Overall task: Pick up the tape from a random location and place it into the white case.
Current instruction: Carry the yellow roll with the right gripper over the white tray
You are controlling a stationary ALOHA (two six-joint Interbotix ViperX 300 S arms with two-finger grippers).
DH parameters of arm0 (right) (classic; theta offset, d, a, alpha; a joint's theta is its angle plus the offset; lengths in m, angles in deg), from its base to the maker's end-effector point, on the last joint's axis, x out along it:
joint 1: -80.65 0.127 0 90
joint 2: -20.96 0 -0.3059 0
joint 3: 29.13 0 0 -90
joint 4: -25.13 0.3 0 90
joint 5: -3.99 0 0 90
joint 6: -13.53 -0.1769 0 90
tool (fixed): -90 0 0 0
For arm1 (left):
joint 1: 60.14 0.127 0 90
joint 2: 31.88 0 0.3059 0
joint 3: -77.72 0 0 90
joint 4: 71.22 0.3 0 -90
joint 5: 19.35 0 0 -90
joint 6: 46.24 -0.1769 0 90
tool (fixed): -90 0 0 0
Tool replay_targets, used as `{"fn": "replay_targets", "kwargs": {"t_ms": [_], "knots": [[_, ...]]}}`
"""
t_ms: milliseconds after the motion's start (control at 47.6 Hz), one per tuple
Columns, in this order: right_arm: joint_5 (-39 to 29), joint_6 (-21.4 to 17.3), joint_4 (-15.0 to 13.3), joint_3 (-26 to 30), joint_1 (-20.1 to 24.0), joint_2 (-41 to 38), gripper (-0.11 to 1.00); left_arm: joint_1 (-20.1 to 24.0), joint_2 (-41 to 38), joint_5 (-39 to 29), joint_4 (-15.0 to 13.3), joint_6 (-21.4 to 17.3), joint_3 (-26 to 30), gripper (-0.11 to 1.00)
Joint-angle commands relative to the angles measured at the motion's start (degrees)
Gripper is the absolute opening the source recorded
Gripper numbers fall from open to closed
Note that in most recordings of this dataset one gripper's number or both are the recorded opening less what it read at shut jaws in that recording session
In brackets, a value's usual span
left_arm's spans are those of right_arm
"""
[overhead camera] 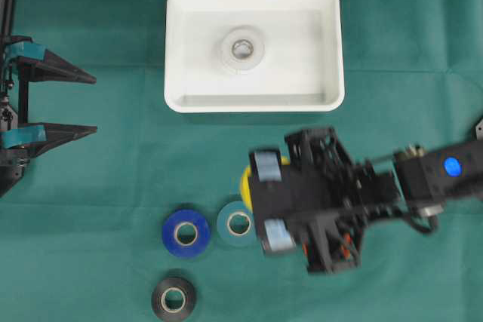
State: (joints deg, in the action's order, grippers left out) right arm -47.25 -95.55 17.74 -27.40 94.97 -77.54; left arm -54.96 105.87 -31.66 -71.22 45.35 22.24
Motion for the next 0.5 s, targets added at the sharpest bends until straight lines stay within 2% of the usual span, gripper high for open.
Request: {"fn": "replay_targets", "kwargs": {"t_ms": [0, 483], "knots": [[0.35, 0.26, -0.44, 0.09, -3.43, 1.58, 0.31, 0.09, -0.53, 0.26, -0.09, 0.0, 0.7, 0.96], [1.41, 0.35, -5.27, -0.97, -18.37, 1.58, 0.31, 0.09, -0.53, -0.18, -0.09, 0.0, 0.62, 0.96]]}}
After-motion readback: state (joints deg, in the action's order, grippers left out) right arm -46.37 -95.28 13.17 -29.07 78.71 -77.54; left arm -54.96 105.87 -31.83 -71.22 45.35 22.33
